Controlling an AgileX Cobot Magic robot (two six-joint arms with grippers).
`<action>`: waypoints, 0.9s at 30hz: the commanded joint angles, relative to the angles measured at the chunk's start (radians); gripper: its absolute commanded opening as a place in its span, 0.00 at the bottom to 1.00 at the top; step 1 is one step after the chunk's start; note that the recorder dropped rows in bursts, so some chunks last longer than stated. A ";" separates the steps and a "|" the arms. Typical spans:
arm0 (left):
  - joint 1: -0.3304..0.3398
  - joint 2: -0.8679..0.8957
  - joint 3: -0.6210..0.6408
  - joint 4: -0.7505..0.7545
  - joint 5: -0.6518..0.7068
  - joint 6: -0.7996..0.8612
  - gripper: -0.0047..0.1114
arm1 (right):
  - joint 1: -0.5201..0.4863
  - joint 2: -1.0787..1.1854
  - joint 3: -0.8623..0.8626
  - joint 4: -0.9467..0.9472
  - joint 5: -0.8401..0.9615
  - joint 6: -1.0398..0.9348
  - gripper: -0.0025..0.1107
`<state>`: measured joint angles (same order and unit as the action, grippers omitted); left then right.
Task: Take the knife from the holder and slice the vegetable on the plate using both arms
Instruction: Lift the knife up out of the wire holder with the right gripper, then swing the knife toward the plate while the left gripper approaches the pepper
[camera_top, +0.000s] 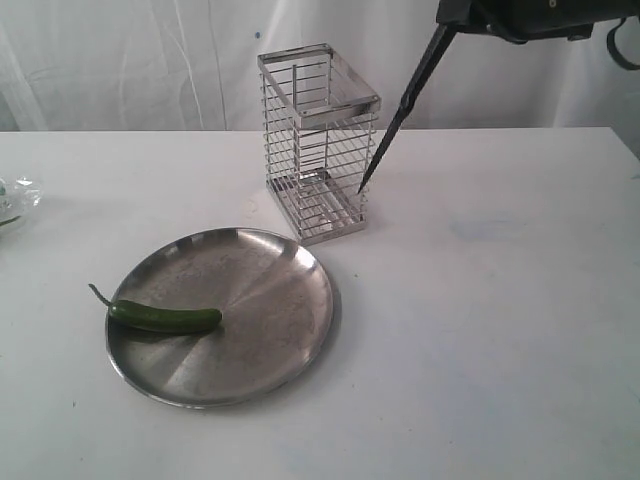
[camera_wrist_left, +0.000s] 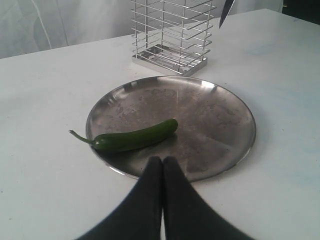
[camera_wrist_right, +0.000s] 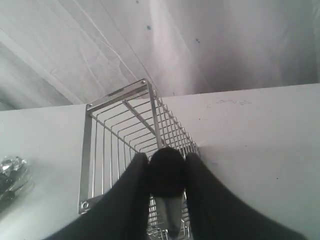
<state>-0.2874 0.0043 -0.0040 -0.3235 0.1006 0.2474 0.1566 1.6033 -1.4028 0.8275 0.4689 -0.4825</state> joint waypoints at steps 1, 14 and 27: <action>-0.003 -0.004 0.004 -0.012 -0.003 0.002 0.04 | -0.009 -0.058 -0.005 -0.082 0.083 -0.012 0.12; -0.003 -0.004 0.004 -0.012 -0.003 0.002 0.04 | -0.009 -0.298 0.133 -0.216 0.203 0.008 0.07; -0.003 -0.004 0.004 -0.012 -0.003 0.002 0.04 | -0.007 -0.423 0.336 0.137 0.221 -0.279 0.07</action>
<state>-0.2874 0.0043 -0.0040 -0.3235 0.1006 0.2474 0.1566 1.1917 -1.0903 0.8734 0.6991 -0.6892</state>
